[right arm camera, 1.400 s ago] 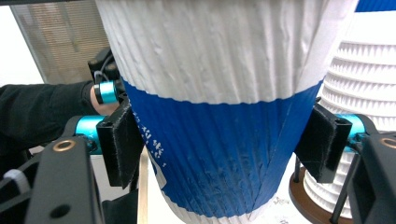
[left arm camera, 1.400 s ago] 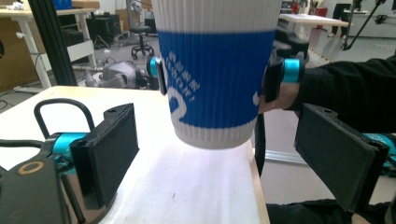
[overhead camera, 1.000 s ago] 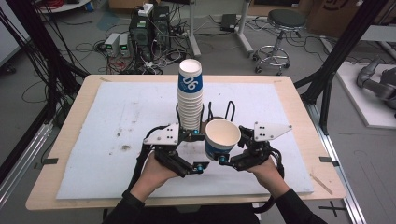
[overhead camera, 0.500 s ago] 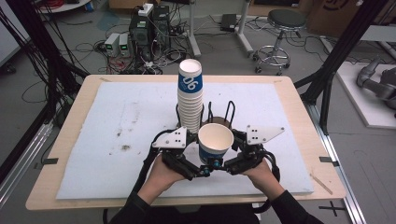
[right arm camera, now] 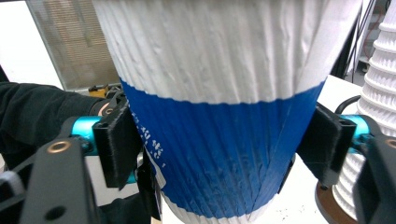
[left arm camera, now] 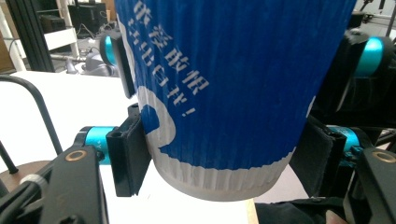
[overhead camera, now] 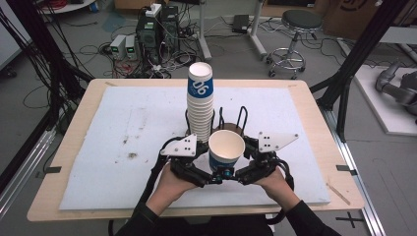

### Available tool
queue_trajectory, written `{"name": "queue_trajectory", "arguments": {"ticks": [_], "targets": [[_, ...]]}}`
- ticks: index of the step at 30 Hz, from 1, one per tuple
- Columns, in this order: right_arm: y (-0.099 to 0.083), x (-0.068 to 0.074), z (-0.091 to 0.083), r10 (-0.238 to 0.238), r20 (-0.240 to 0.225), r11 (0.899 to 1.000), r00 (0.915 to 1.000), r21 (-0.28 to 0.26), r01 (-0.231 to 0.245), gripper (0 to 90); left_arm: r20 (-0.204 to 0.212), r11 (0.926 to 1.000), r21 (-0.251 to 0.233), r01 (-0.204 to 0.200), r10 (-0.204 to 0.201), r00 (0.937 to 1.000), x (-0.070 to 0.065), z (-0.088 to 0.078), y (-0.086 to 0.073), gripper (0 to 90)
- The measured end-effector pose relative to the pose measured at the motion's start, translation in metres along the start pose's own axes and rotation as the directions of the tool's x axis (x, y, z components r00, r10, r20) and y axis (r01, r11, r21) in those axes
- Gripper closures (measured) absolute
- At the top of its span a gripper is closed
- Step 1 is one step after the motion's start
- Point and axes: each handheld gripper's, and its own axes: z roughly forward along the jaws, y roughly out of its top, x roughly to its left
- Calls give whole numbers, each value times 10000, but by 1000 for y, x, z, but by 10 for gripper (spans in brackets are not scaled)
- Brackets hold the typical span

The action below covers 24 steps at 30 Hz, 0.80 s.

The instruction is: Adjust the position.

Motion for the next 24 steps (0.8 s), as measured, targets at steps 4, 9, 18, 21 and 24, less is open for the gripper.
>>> {"name": "queue_trajectory", "arguments": {"ticks": [4, 9, 18, 21, 24], "targets": [[3, 0, -1, 200, 80, 9998, 9998, -84, -199, 161, 19, 9999, 135, -10, 10, 10000, 0, 1, -2, 300], [6, 2, -3, 182, 167, 9994, 9997, -305, -177, 162, 56, 9997, 224, -35, 34, 10000, 0, 3, -4, 300], [5, 3, -2, 1, 177, 9997, 9998, -234, 3, 224, 128, 9997, -191, 159, -157, 9998, 1, 3, -3, 210], [4, 3, -1, -74, 192, 9998, 9998, -191, 77, 227, 79, 9994, -329, 74, -72, 9999, -1, 1, 0, 210], [3, 4, 1, -123, 106, 9998, 9999, -146, 125, 228, 108, 9989, -453, 128, -123, 9999, -1, 1, 1, 210]]}}
